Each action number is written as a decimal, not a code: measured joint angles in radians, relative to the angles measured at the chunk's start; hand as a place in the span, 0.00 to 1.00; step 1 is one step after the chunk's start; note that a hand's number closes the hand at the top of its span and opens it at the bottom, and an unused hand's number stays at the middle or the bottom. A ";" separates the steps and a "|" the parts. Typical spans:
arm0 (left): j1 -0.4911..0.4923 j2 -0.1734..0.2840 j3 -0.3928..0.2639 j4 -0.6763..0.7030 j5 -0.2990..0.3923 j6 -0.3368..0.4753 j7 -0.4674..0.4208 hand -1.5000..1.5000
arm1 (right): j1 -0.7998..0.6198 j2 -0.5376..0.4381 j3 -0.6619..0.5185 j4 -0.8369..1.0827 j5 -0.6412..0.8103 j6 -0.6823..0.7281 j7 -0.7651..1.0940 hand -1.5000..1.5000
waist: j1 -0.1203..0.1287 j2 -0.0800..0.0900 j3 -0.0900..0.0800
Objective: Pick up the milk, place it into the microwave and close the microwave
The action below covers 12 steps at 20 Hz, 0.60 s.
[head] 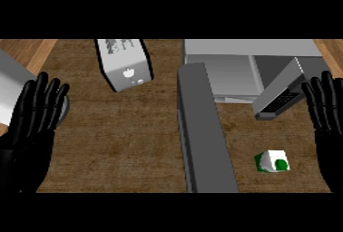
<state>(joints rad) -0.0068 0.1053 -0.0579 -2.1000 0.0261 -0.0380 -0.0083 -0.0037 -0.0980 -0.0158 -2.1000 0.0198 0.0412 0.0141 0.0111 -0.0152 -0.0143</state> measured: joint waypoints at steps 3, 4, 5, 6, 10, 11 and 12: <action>0.028 -0.011 -0.005 -0.027 -0.035 0.023 0.006 0.00 | 0.035 -0.002 0.013 -0.050 -0.042 0.037 0.003 0.00 | -0.006 0.007 0.008; 0.033 -0.016 0.000 -0.029 -0.049 0.037 0.006 0.00 | 0.067 -0.002 0.023 -0.077 -0.061 0.056 -0.004 0.00 | -0.009 0.008 0.009; 0.042 -0.016 0.008 -0.041 -0.058 0.047 0.018 0.00 | 0.101 0.007 0.047 -0.103 -0.071 0.071 -0.012 0.00 | -0.011 0.008 0.011; 0.043 -0.023 0.008 -0.036 -0.079 0.065 0.022 0.00 | 0.131 0.004 0.055 -0.120 -0.096 0.095 -0.022 0.00 | -0.014 0.009 0.012; 0.100 -0.073 -0.010 -0.041 -0.045 0.117 0.056 0.00 | 0.195 -0.004 0.144 -0.146 -0.253 0.204 0.027 0.00 | -0.009 0.010 0.014; 0.124 -0.080 -0.015 -0.048 -0.037 0.120 0.054 0.00 | 0.217 -0.015 0.151 -0.162 -0.292 0.230 0.037 0.00 | -0.010 0.010 0.014; 0.143 -0.085 -0.022 -0.049 -0.034 0.129 0.046 0.00 | 0.229 -0.023 0.156 -0.175 -0.321 0.244 0.053 0.00 | -0.010 0.011 0.014</action>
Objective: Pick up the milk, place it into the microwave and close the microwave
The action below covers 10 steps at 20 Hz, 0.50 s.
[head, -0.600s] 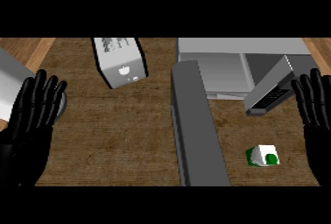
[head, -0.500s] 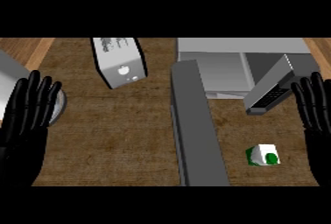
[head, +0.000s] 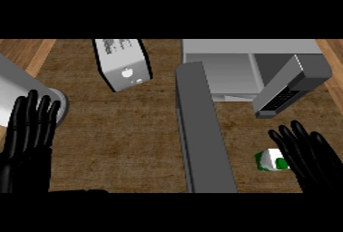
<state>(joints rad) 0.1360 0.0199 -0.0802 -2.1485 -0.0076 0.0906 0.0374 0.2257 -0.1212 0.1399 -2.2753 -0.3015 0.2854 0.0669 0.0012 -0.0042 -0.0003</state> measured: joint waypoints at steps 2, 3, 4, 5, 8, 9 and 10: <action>0.048 0.000 0.002 -0.044 0.019 -0.007 0.008 0.00 | 0.044 -0.005 0.017 -0.024 -0.030 0.026 0.004 0.00 | 0.000 0.000 0.000; 0.068 -0.004 -0.004 -0.053 0.020 -0.005 0.000 0.00 | 0.068 -0.008 0.023 -0.036 -0.041 0.040 0.002 0.00 | 0.000 0.001 0.000; 0.096 -0.007 -0.008 -0.065 0.023 -0.009 -0.009 0.00 | 0.101 -0.008 0.034 -0.051 -0.038 0.055 -0.008 0.00 | -0.001 0.001 0.000; 0.106 -0.009 -0.010 -0.063 0.024 -0.011 -0.021 0.00 | 0.129 -0.009 0.036 -0.066 -0.039 0.067 -0.017 0.00 | -0.002 0.001 0.000; 0.140 -0.012 -0.011 -0.068 0.038 -0.018 -0.045 0.00 | 0.172 0.015 0.047 -0.084 0.006 0.061 -0.046 0.00 | -0.003 0.001 0.000; 0.164 -0.014 -0.026 -0.067 0.033 -0.012 -0.066 0.00 | 0.167 0.024 0.037 -0.072 0.020 0.053 -0.058 0.00 | -0.002 0.001 0.000; 0.188 -0.015 -0.034 -0.064 0.034 -0.018 -0.088 0.00 | 0.177 0.022 0.027 -0.076 0.023 0.054 -0.062 0.00 | -0.002 0.002 0.000</action>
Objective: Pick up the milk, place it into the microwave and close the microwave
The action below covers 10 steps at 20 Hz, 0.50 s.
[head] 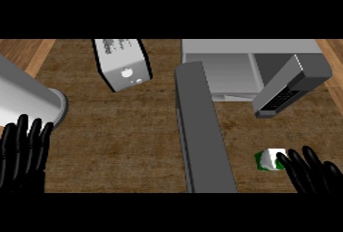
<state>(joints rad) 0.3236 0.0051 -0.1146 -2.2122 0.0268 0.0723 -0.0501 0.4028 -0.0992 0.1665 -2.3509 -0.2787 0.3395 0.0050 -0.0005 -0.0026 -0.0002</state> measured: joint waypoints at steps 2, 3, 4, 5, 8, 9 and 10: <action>0.043 -0.002 -0.014 -0.004 -0.001 -0.010 -0.033 0.00 | 0.012 0.001 -0.029 0.012 0.009 -0.001 -0.017 0.00 | 0.001 0.000 0.000; 0.060 0.006 -0.007 -0.015 0.011 -0.020 -0.035 0.00 | 0.005 -0.003 -0.048 0.021 0.007 -0.003 -0.016 0.00 | 0.002 0.000 0.000; 0.087 0.004 -0.016 -0.022 0.008 -0.024 -0.053 0.00 | -0.005 -0.004 -0.067 0.032 0.010 -0.008 -0.015 0.00 | 0.003 0.000 0.000; 0.103 0.007 -0.010 -0.017 0.020 -0.034 -0.071 0.00 | -0.024 -0.007 -0.080 0.044 0.013 -0.016 -0.004 0.00 | 0.004 0.001 0.000; 0.152 0.014 -0.014 -0.041 0.034 -0.052 -0.090 0.00 | -0.019 -0.001 -0.115 0.092 0.032 -0.010 -0.042 0.00 | 0.004 0.001 0.000; 0.148 0.014 -0.011 -0.045 0.039 -0.052 -0.084 0.00 | -0.027 -0.001 -0.125 0.108 0.030 -0.008 -0.043 0.00 | 0.004 0.001 0.000; 0.159 0.012 -0.017 -0.050 0.037 -0.054 -0.088 0.00 | -0.034 0.001 -0.137 0.137 0.037 -0.007 -0.056 0.00 | 0.004 0.001 0.000</action>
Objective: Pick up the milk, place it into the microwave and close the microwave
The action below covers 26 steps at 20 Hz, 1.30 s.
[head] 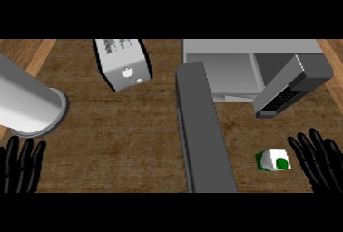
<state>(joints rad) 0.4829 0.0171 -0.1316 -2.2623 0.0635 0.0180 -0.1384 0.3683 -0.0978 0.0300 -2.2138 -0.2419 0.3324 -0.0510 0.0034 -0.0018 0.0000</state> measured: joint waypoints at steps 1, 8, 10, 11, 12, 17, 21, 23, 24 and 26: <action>-0.001 0.000 0.001 -0.002 0.001 -0.001 0.003 0.00 | -0.009 -0.002 -0.017 0.018 -0.007 0.002 -0.004 0.00 | 0.000 0.000 0.000; 0.073 0.008 0.020 -0.023 0.029 -0.040 -0.047 0.00 | -0.036 0.006 -0.082 0.228 0.043 0.033 -0.133 0.00 | 0.002 0.001 0.000; 0.070 0.007 0.018 -0.028 0.023 -0.038 -0.034 0.00 | -0.059 0.007 -0.097 0.284 0.064 0.028 -0.154 0.00 | 0.001 0.001 0.000; 0.075 0.005 0.016 -0.032 0.025 -0.039 -0.031 0.00 | -0.069 0.008 -0.102 0.303 0.075 0.022 -0.158 0.00 | 0.001 0.001 0.000; 0.064 0.006 0.022 -0.024 0.027 -0.041 -0.034 0.00 | -0.074 0.005 -0.114 0.332 0.078 0.026 -0.176 0.00 | 0.001 0.001 0.000; 0.083 0.011 0.045 -0.022 0.050 -0.064 -0.057 0.00 | -0.090 -0.012 -0.173 0.482 0.110 0.046 -0.291 0.00 | 0.001 0.001 0.000; 0.109 0.003 0.034 -0.031 0.035 -0.073 -0.069 0.00 | -0.110 -0.019 -0.196 0.597 0.146 0.056 -0.376 0.00 | 0.002 0.001 0.000; 0.115 0.004 0.040 -0.031 0.042 -0.082 -0.071 0.00 | -0.123 -0.036 -0.212 0.654 0.157 0.070 -0.414 0.00 | 0.002 0.001 0.000; 0.120 0.002 0.043 -0.024 0.045 -0.088 -0.084 0.00 | -0.134 -0.047 -0.223 0.685 0.155 0.082 -0.428 0.00 | 0.002 0.001 0.000; 0.125 0.004 0.049 -0.030 0.055 -0.096 -0.081 0.00 | -0.138 -0.060 -0.235 0.745 0.169 0.101 -0.489 0.00 | 0.002 0.001 0.000</action>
<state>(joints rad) 0.6080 0.0212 -0.0823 -2.2924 0.1184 -0.0783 -0.2198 0.2298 -0.1579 -0.2046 -1.4687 -0.0726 0.4333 -0.5400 0.0055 -0.0009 0.0003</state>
